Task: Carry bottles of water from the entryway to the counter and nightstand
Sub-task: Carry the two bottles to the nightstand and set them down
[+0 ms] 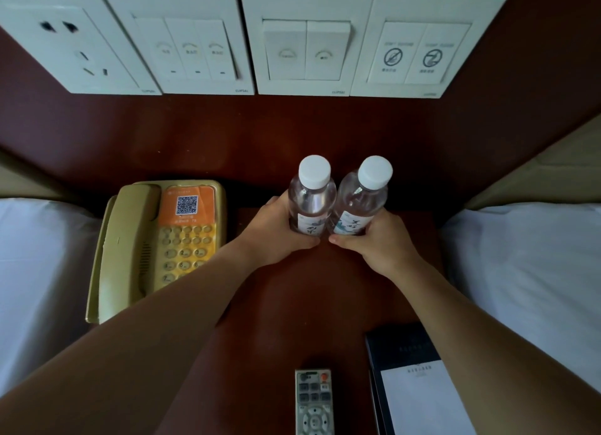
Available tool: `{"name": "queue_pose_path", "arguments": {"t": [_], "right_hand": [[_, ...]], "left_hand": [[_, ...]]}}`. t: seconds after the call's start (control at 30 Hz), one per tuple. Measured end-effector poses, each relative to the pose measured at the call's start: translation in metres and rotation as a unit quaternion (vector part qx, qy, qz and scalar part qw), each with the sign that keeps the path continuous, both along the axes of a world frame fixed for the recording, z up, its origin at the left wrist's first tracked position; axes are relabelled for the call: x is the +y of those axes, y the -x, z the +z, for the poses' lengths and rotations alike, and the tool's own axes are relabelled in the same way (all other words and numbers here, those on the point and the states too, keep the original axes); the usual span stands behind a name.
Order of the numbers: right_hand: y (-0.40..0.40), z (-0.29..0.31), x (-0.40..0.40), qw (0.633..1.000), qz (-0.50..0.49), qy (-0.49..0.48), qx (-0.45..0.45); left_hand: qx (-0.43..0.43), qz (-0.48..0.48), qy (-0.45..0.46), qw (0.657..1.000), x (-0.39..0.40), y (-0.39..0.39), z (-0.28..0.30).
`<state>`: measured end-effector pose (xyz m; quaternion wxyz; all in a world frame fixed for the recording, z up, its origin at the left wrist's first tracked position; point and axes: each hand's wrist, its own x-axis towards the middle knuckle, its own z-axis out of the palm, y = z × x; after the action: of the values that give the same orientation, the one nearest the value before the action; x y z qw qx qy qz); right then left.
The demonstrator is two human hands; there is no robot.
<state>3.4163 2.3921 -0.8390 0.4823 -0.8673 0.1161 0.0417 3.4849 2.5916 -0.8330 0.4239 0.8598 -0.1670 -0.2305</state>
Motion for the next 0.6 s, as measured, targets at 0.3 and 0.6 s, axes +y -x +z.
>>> {"name": "queue_pose_path", "arguments": {"t": [0.3, 0.6], "right_hand": [[0.002, 0.002, -0.002, 1.000, -0.004, -0.005, 0.005], [0.011, 0.028, 0.004, 0.997, -0.021, -0.069, 0.028]], "left_hand": [[0.008, 0.002, 0.012, 1.000, -0.003, -0.002, -0.003], [0.057, 0.039, 0.058, 0.996, 0.000, 0.011, 0.016]]}}
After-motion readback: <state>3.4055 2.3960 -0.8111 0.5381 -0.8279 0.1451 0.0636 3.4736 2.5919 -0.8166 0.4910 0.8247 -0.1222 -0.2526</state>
